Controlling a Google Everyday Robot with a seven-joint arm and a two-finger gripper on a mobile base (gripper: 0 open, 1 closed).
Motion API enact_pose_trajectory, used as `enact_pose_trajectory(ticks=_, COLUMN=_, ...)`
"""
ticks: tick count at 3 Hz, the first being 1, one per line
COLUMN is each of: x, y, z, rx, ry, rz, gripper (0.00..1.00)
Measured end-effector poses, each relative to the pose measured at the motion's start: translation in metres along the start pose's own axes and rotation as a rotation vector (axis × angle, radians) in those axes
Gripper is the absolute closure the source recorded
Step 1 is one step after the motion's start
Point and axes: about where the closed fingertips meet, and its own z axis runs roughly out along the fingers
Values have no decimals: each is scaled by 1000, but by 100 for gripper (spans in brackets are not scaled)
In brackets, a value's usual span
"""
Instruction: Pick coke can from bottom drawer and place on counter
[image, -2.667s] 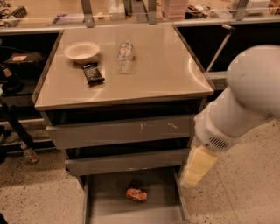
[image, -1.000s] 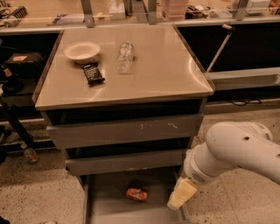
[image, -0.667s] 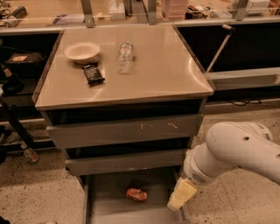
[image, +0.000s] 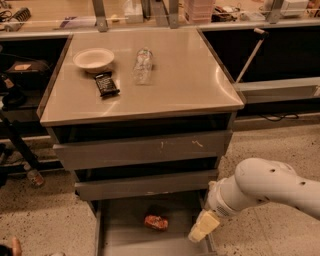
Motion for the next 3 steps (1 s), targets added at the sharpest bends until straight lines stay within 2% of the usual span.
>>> enact_pose_trajectory(ticks=1, x=17, y=-19, z=46, rx=-24, ry=-39, rz=20, gripper=0)
enact_pose_trajectory(ticks=2, x=33, y=-28, z=82, rx=-72, ry=-41, rz=58, gripper=0)
enact_pose_trajectory(ticks=3, x=33, y=-28, z=82, rx=-72, ry=-41, rz=58, gripper=0)
